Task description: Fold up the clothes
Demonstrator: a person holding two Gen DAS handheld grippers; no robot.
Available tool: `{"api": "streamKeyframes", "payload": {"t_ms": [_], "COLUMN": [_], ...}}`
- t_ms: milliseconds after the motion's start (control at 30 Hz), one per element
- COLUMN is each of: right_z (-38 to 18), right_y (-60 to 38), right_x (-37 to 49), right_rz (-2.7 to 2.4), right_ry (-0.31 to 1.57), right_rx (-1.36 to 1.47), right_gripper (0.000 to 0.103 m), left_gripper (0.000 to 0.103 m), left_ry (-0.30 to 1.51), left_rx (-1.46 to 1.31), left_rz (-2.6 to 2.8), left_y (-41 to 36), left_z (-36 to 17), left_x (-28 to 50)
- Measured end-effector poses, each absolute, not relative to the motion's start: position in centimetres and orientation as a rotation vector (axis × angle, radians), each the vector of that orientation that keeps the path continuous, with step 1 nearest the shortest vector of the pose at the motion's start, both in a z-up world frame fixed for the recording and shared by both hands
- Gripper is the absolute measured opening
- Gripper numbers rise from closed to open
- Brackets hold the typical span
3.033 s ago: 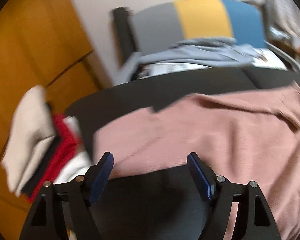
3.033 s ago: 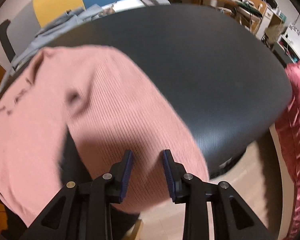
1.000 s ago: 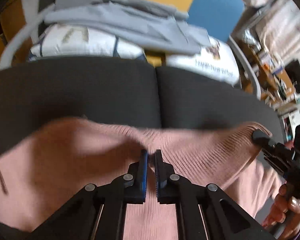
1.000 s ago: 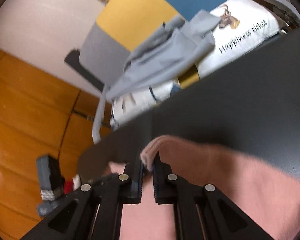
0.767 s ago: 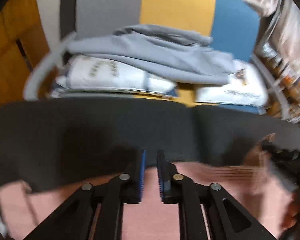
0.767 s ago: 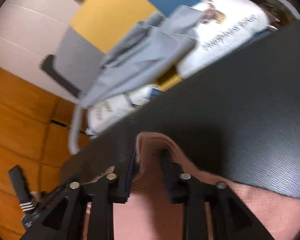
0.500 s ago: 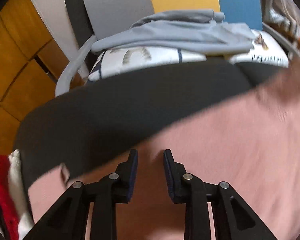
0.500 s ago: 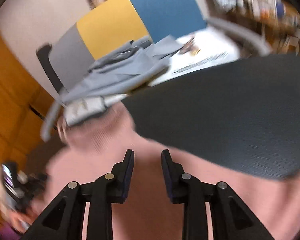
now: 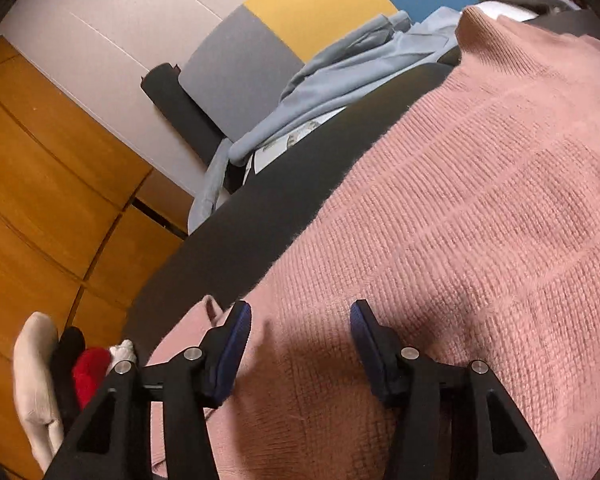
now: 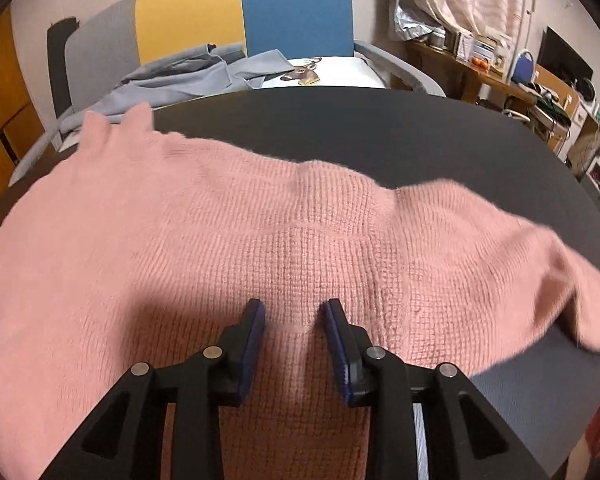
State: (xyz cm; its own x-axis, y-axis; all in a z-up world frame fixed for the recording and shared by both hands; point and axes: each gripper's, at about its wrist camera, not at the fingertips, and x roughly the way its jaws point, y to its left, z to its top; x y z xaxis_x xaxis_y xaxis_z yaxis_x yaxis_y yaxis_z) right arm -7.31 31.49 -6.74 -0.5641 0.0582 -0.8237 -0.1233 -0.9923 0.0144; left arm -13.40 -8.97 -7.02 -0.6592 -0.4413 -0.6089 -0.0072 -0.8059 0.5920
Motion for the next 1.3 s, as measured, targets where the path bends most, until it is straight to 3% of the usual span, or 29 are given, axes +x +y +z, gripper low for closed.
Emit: {"api": "streamKeyframes", "payload": {"t_ms": [133, 400, 533, 600, 633, 667, 833, 933, 1033, 1100, 1300], "right_z": [-6.9, -5.5, -2.5, -1.7, -1.6, -1.5, -3.1, -4.5, -5.6, -6.0, -5.6], "right_y": [32.8, 34.3, 35.0, 35.4, 35.6, 35.9, 38.0, 38.0, 36.9, 35.6, 31.6], "right_x": [-11.7, -20.2, -14.1, -9.9, -7.7, -5.5, 3.4, 6.4, 7.7, 8.0, 7.2], "right_rz": [2.681, 2.670, 2.818, 2.848, 2.842, 2.836, 2.731, 2.699, 2.701, 2.714, 2.718], "right_ry": [0.113, 0.158, 0.332, 0.368, 0.364, 0.360, 0.539, 0.685, 0.795, 0.799, 0.423], "right_rx": [-1.419, -1.437, -1.353, -1.356, -1.372, -1.387, -1.470, -1.512, -1.532, -1.533, -1.537], "right_gripper": [0.031, 0.033, 0.034, 0.035, 0.035, 0.035, 0.038, 0.039, 0.039, 0.043, 0.046], "left_gripper": [0.046, 0.046, 0.047, 0.053, 0.061, 0.069, 0.073, 0.085, 0.085, 0.086, 0.096], "left_ry": [-0.817, -0.758, -0.533, -0.410, -0.382, -0.364, -0.464, -0.403, -0.350, -0.277, 0.008], "left_rx": [1.163, 1.173, 1.318, 1.363, 1.383, 1.403, 1.463, 1.540, 1.589, 1.628, 1.744], "left_rz": [-2.474, -2.425, -2.532, -2.596, -2.628, -2.659, -2.779, -2.793, -2.762, -2.739, -2.661], "left_y": [-8.3, -6.7, -8.3, -8.9, -8.9, -8.7, -5.9, -4.9, -4.4, -4.7, -6.0], "left_z": [-6.9, -6.3, -3.7, -2.8, -2.6, -2.4, -2.5, -2.8, -3.4, -3.8, -4.8], "left_x": [-14.7, -20.3, -18.4, -15.4, -13.6, -11.8, -2.8, 0.0, 0.9, 1.0, 0.9]}}
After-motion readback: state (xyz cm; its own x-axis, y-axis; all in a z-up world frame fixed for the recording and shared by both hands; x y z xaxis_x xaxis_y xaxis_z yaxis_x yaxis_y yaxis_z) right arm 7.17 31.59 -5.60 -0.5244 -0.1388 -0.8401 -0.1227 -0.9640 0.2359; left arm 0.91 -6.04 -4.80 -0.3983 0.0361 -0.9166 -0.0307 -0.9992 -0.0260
